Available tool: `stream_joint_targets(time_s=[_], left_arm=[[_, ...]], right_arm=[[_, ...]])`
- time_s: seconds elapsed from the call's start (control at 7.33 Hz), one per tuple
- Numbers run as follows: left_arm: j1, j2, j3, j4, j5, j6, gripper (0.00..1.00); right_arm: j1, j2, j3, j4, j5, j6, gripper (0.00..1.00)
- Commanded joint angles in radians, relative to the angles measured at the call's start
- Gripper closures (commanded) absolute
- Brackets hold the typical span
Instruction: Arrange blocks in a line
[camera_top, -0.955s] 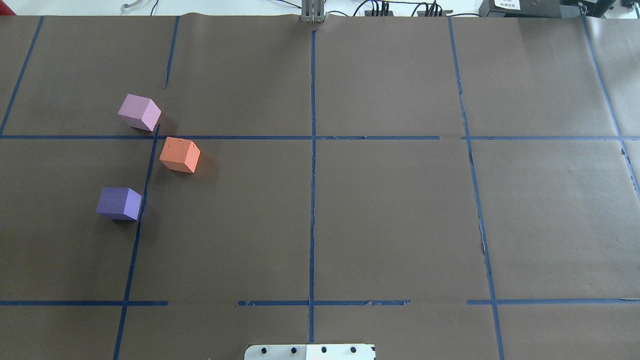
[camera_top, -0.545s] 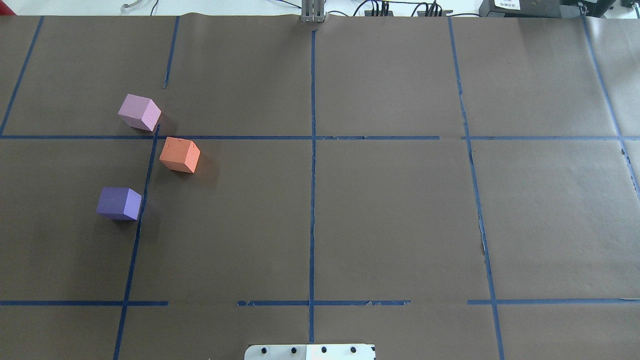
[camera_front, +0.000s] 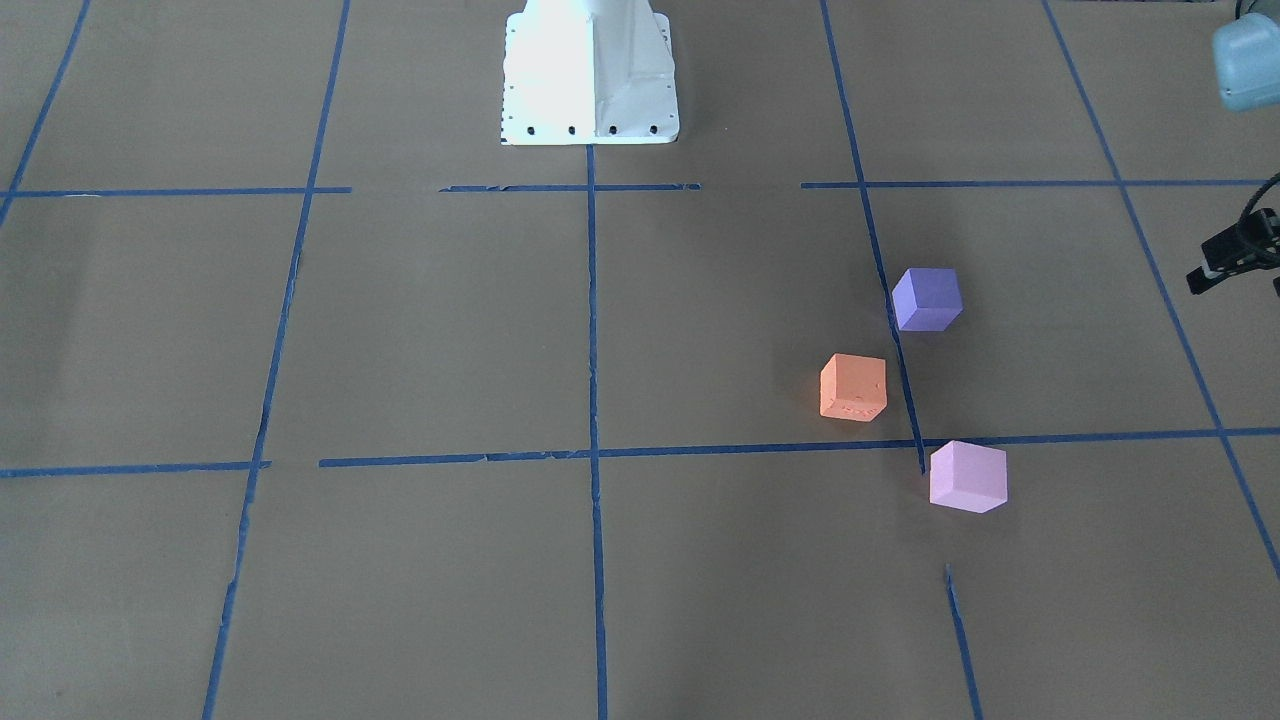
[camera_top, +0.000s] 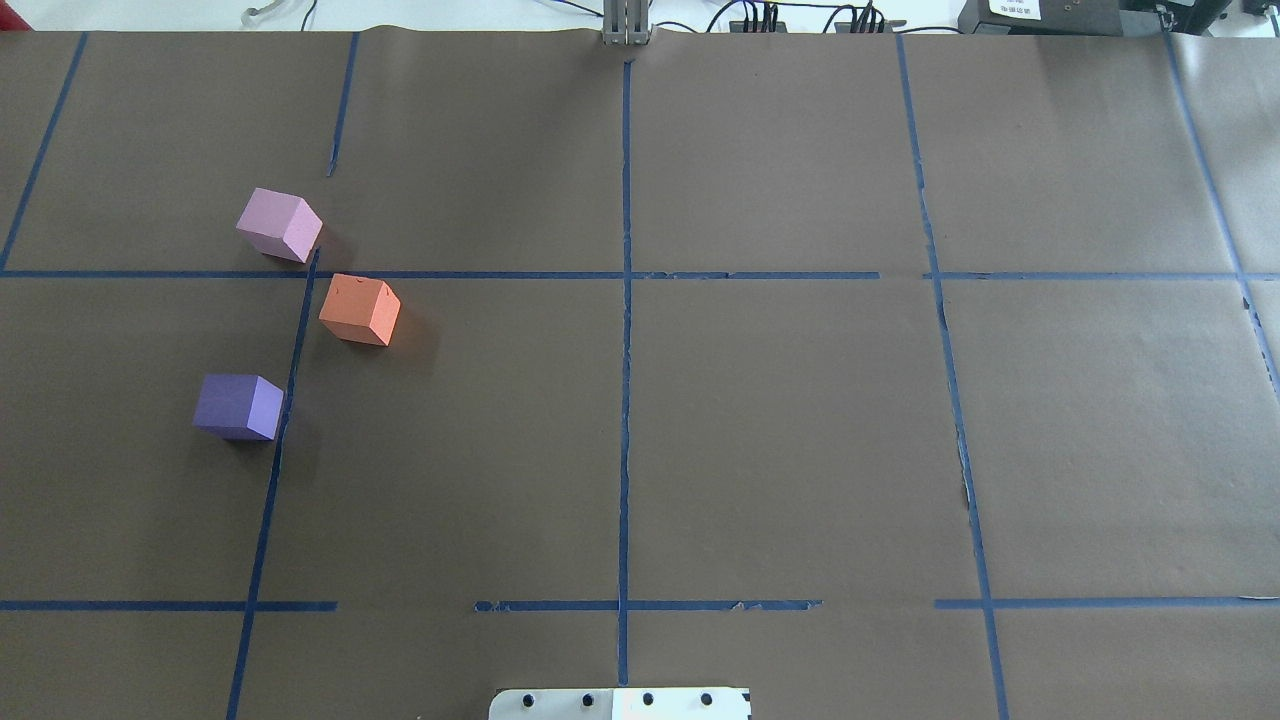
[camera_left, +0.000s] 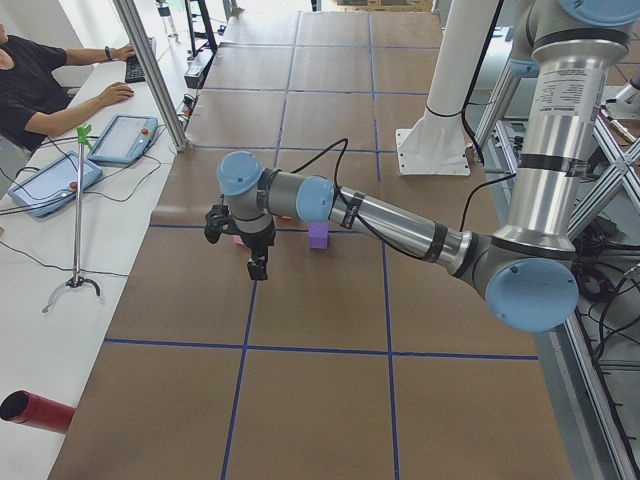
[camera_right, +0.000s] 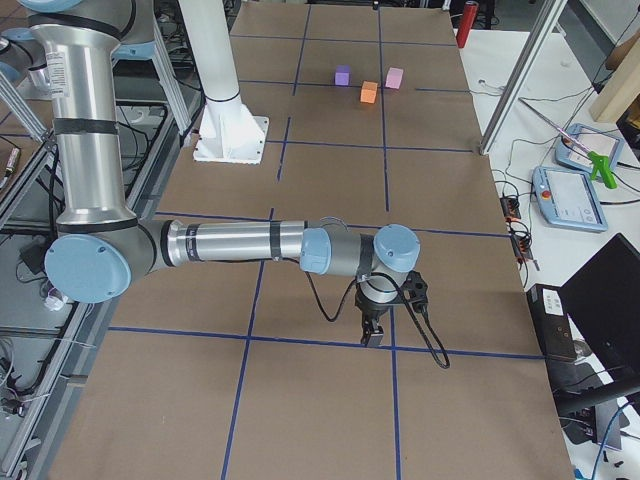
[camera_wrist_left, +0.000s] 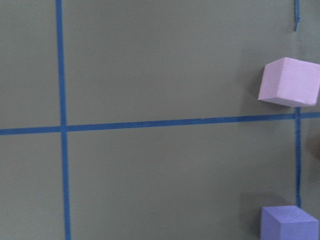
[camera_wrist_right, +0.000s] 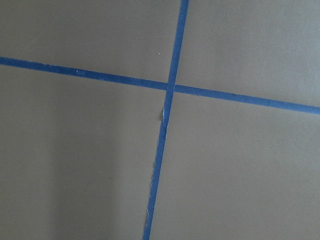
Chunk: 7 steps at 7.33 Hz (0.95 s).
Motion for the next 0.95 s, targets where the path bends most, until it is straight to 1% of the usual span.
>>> stream_joint_targets(time_s=[0.0,0.14,0.41,0.55,0.68,0.82], left_arm=[[0.134,-0.159,0.004,0.052,0.004,-0.192,0.0],[0.18,-0.209,0.019,0.057,0.009,-0.225,0.0],[0.301,-0.231,0.051,0.031,0.01,-0.282,0.0],[0.334,-0.234,0.079,-0.019,0.013,-0.309,0.0],[0.352,-0.234,0.114,-0.076,0.036,-0.31,0.0],[0.374,-0.234,0.142,-0.132,0.08,-0.31,0.0]], right_arm=[[0.0,0.0,0.0,0.0,0.0,0.001,0.0],[0.0,0.0,0.0,0.0,0.0,0.001,0.0],[0.0,0.0,0.0,0.0,0.0,0.001,0.0],[0.0,0.0,0.0,0.0,0.0,0.001,0.0],[0.0,0.0,0.0,0.0,0.0,0.001,0.0],[0.0,0.0,0.0,0.0,0.0,0.001,0.0]])
